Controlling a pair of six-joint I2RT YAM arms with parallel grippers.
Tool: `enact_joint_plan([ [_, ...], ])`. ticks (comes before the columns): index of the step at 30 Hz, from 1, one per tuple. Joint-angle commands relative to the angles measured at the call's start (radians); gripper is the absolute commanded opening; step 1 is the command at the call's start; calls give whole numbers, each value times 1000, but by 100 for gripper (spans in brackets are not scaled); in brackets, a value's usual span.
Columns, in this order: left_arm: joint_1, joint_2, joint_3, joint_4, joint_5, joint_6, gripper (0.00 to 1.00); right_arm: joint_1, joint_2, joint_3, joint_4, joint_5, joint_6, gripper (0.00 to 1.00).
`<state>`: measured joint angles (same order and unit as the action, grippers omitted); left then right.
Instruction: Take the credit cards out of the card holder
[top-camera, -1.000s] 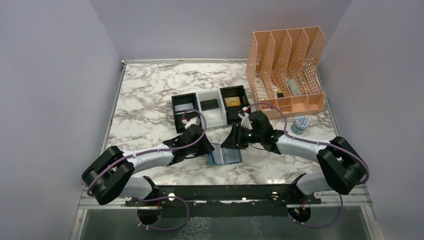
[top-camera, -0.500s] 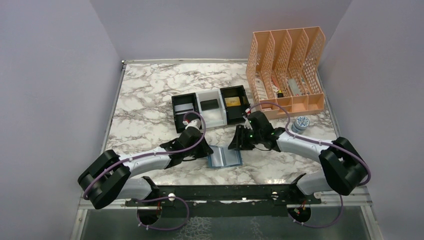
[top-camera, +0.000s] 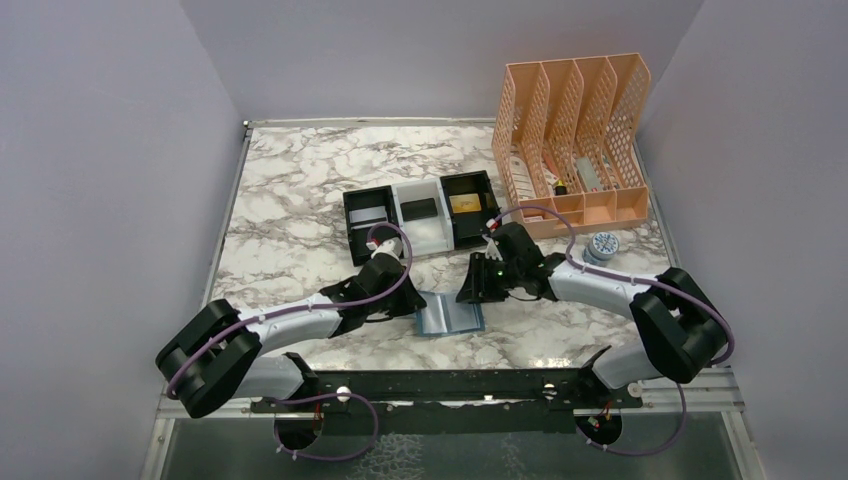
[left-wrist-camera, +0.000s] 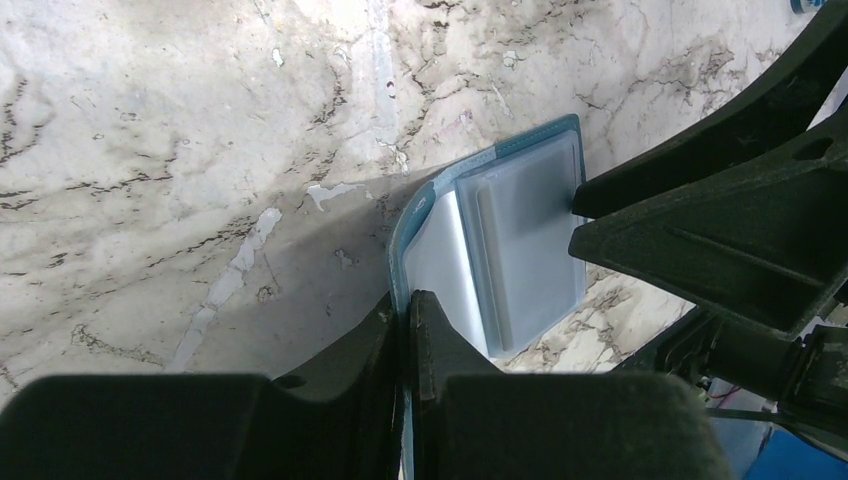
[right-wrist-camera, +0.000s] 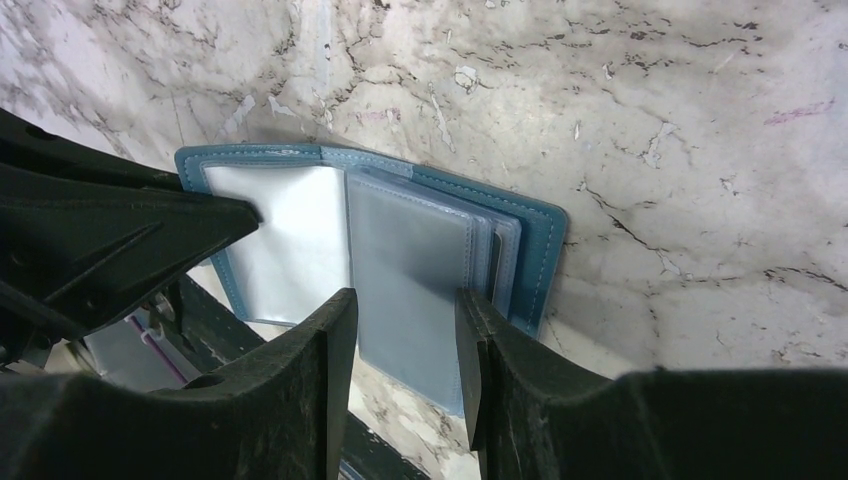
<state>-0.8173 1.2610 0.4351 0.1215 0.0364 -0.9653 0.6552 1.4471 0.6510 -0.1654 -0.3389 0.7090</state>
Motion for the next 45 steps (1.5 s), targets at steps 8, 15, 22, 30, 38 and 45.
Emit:
enact_joint_plan([
  [8, 2, 23, 0, -15, 4, 25, 7, 4, 78, -31, 75, -95, 1, 41],
  [15, 2, 42, -21, 15, 13, 11, 4, 4, 59, -31, 206, -267, 36, 41],
  [22, 3, 66, -10, 19, 14, 14, 3, 4, 54, -25, 285, -344, 82, 41],
  [30, 2, 48, -19, 10, -1, 8, 4, 4, -19, 28, 43, -64, 14, 42],
  [38, 2, 35, -25, 23, 18, 16, 12, 4, -25, 28, -43, -2, -34, 43],
  [45, 2, 13, -32, 7, 40, 22, 28, 4, 15, 16, -24, -21, -27, 43],
])
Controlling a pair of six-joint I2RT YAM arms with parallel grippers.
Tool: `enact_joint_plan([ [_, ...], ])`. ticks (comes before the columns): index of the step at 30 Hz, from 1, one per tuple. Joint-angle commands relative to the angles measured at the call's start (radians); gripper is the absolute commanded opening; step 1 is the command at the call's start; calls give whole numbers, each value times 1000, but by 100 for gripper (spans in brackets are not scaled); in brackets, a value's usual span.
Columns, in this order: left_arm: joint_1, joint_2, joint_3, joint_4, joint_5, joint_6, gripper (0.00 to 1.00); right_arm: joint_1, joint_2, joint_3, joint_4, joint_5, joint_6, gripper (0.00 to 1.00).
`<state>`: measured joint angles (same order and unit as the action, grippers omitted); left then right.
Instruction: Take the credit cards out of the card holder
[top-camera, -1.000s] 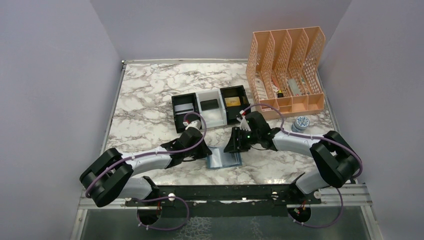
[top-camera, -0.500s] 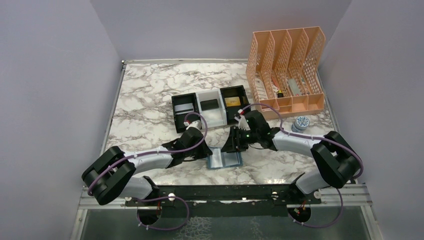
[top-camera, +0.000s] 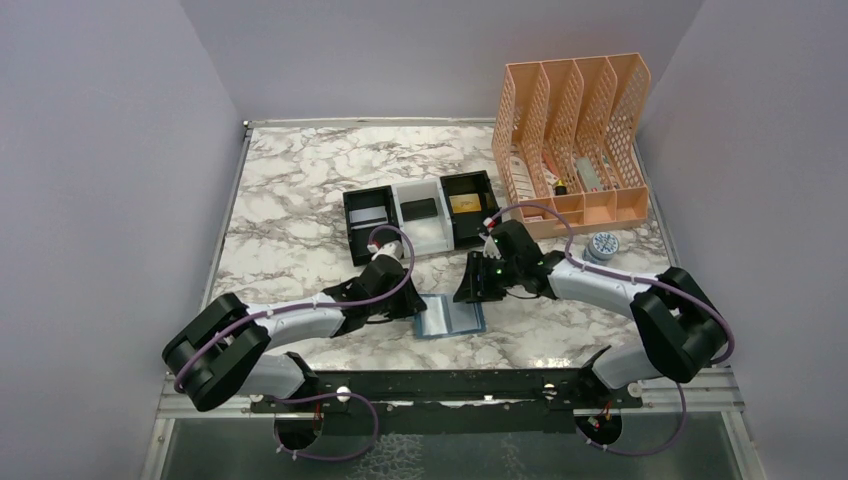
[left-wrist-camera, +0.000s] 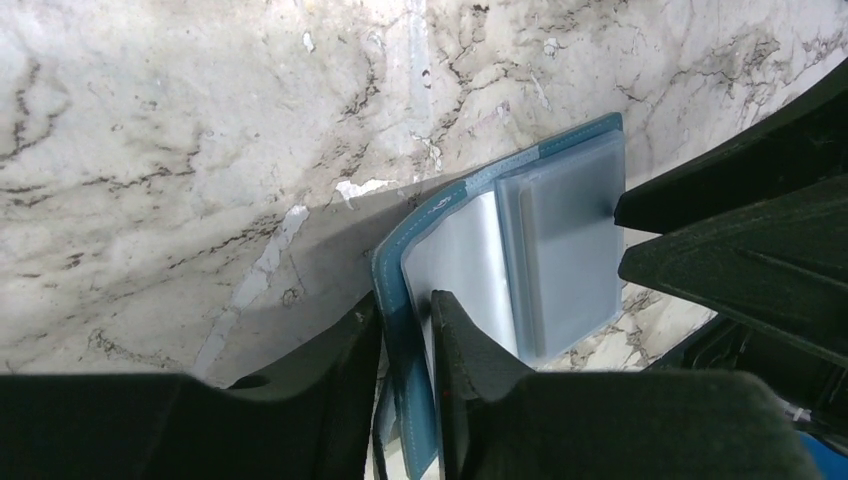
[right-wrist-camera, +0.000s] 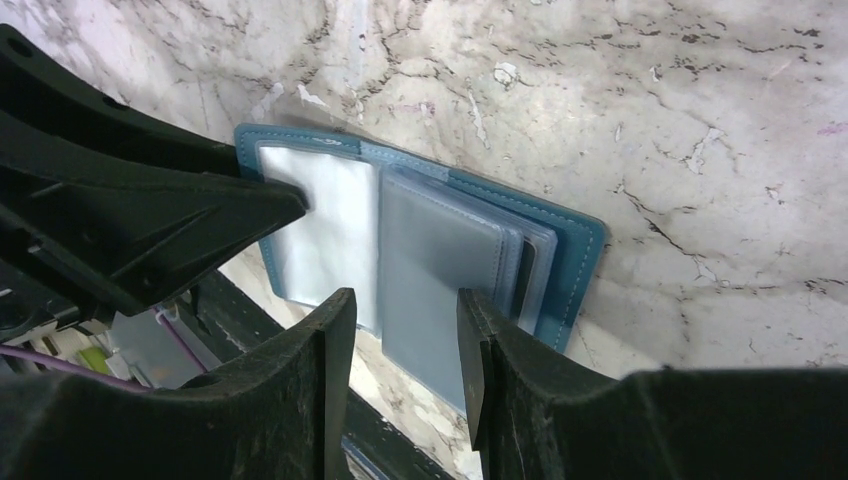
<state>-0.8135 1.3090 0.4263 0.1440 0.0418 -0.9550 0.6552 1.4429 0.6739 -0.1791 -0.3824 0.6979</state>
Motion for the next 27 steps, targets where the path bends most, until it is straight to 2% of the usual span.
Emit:
enact_joint_plan([
  [1, -2, -43, -27, -21, 36, 14, 31, 4, 15, -11, -10, 29, -15, 43],
  [4, -2, -74, -33, -38, 41, 27, 38, 3, 4, -5, -29, 43, -21, 43],
  [7, -2, -93, -34, -52, 54, 39, 38, 4, -18, 4, -46, 64, -23, 43],
  [14, -1, -89, -35, -37, 58, 43, 21, 4, -42, 22, -91, 114, -34, 43],
  [27, -2, -60, -23, -34, 59, 49, 18, 4, 12, -3, -14, 5, -37, 43],
])
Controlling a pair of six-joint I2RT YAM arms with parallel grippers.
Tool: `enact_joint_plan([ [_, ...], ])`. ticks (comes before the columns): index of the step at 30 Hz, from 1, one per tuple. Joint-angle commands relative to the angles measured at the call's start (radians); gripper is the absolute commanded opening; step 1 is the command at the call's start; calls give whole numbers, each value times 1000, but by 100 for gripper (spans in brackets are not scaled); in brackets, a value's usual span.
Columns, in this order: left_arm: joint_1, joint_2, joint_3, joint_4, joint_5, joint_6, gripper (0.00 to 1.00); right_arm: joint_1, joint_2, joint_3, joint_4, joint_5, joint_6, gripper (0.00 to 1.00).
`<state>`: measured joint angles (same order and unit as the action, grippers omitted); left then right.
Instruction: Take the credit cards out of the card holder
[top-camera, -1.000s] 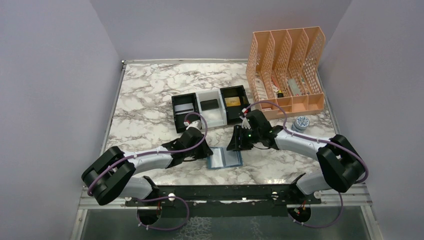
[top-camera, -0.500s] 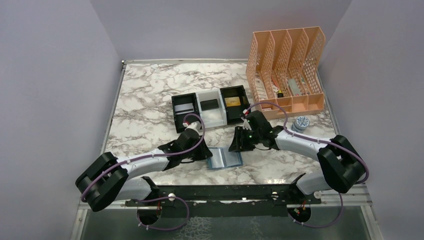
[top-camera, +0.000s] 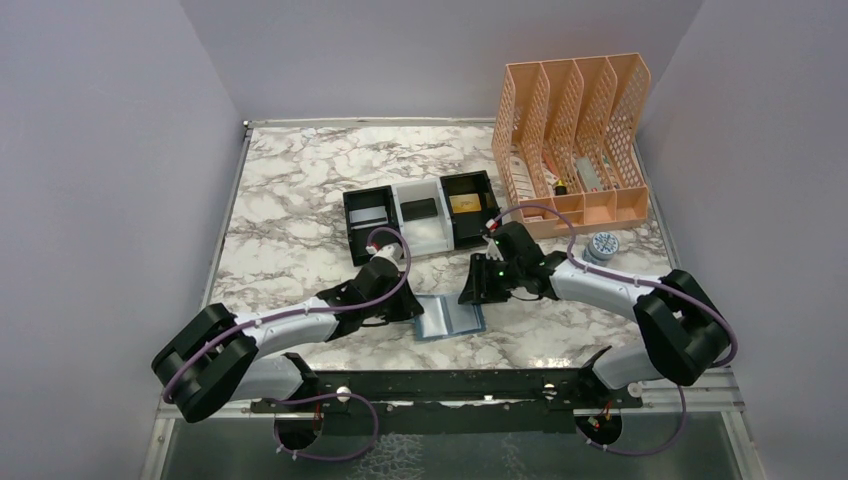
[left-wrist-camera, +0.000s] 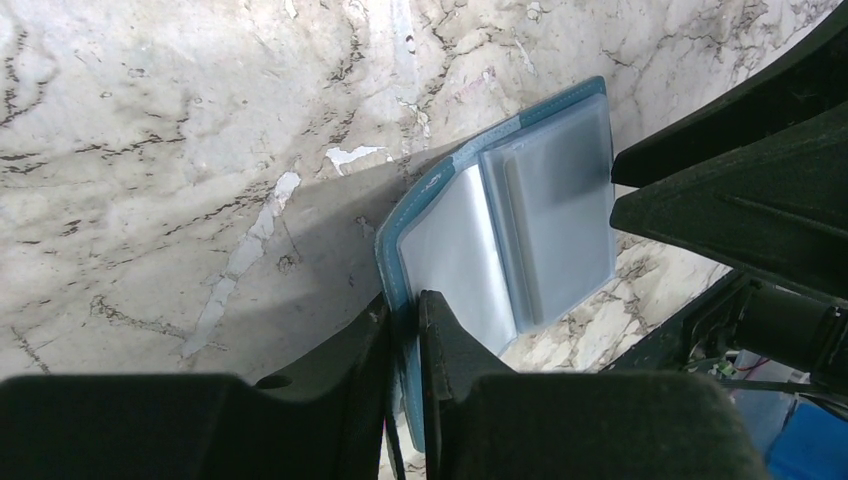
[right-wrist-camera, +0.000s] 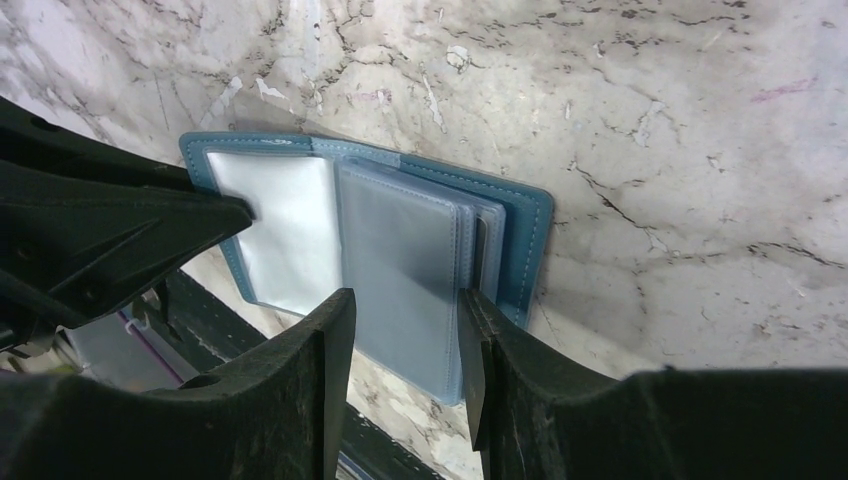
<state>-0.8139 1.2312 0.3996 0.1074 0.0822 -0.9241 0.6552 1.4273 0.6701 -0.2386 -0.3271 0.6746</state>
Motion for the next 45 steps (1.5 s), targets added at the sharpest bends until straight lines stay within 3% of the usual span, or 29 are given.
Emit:
enact_joint_plan([
  [1, -1, 19, 4, 3, 19, 18, 18, 4, 38, 1, 47, -53, -13, 43],
  [15, -2, 61, 14, 11, 30, 24, 9, 4, -2, 11, 47, -89, -54, 39],
  [26, -1, 69, 29, 6, 27, 31, 8, 4, -8, 47, -7, -118, -102, 41],
  [45, -2, 78, 39, 4, 33, 33, 8, 4, -18, 66, -32, -142, -104, 56],
])
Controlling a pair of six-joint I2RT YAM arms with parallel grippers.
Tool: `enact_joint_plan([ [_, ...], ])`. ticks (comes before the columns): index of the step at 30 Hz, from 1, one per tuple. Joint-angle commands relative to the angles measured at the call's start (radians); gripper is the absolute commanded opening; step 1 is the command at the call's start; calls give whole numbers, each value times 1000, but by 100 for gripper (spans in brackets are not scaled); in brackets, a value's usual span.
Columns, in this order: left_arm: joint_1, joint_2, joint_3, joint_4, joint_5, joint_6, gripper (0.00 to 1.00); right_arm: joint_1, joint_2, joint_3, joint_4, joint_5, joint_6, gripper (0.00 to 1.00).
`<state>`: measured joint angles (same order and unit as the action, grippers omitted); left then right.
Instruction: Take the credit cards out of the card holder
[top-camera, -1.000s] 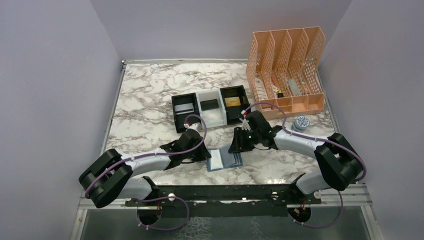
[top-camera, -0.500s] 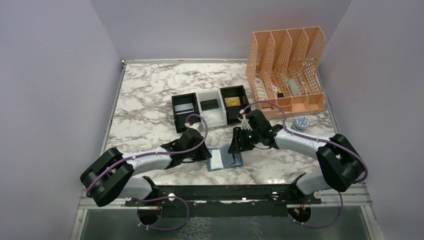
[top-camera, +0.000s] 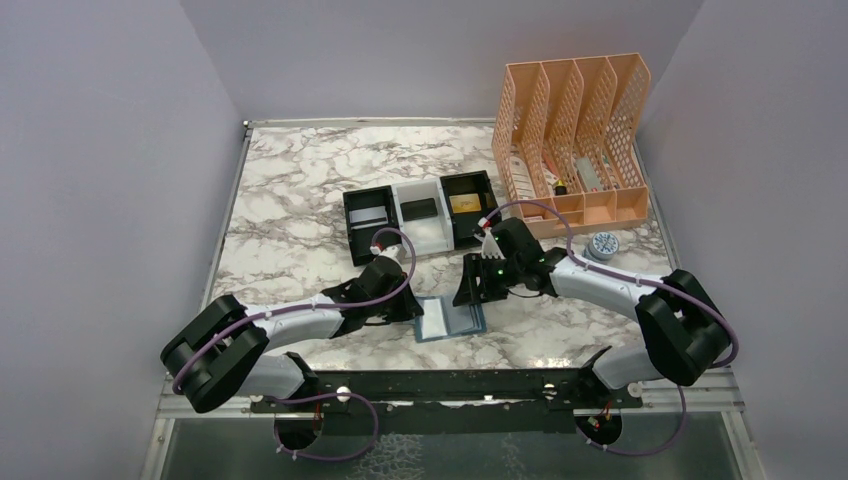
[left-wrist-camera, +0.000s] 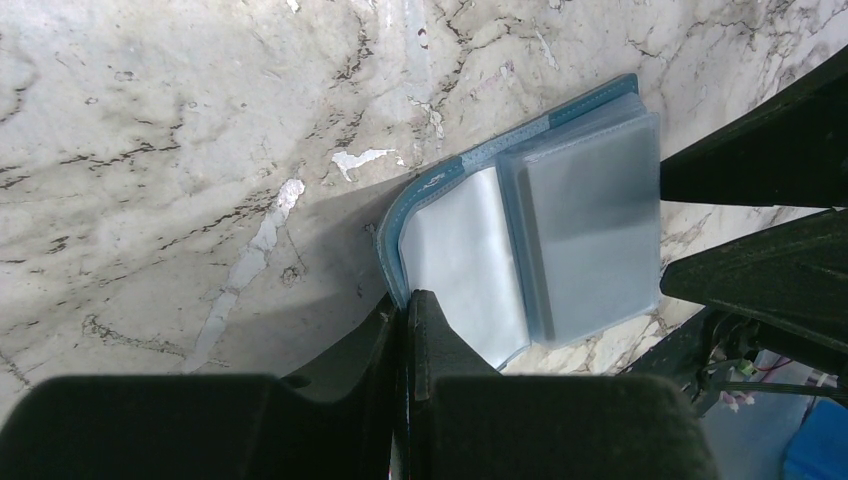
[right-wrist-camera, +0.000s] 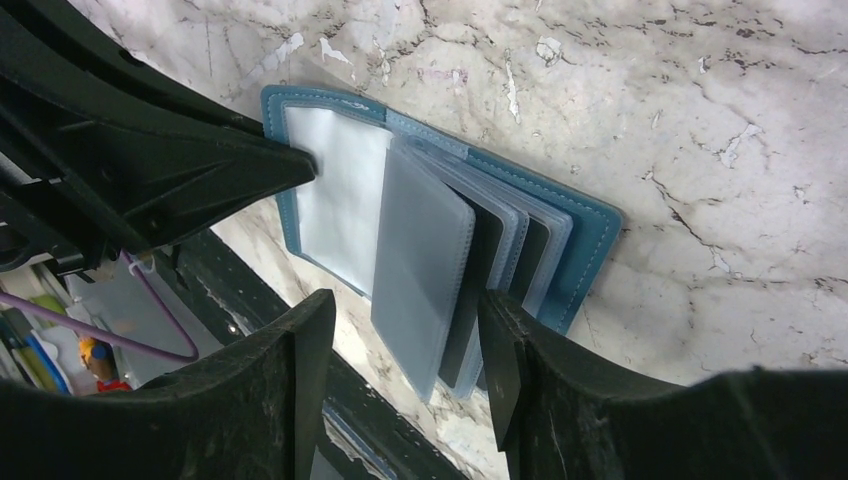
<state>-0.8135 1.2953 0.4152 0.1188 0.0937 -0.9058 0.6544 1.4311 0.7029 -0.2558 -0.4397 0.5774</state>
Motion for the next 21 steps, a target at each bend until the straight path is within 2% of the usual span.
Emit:
enact_joint_plan([
  [1, -2, 15, 23, -8, 21, 14, 8, 5, -24, 31, -12, -28, -6, 56],
  [6, -3, 19, 27, -8, 24, 16, 8, 5, -19, 34, -17, -36, -2, 56],
  [10, -3, 21, 31, -8, 26, 18, 8, 5, -49, 41, -81, 132, 25, 56],
  [13, -3, 18, 30, -11, 25, 18, 7, 5, -73, 46, -115, 194, 30, 56],
  [21, -3, 18, 29, -14, 24, 19, 7, 5, -49, 6, -24, 48, 36, 57],
])
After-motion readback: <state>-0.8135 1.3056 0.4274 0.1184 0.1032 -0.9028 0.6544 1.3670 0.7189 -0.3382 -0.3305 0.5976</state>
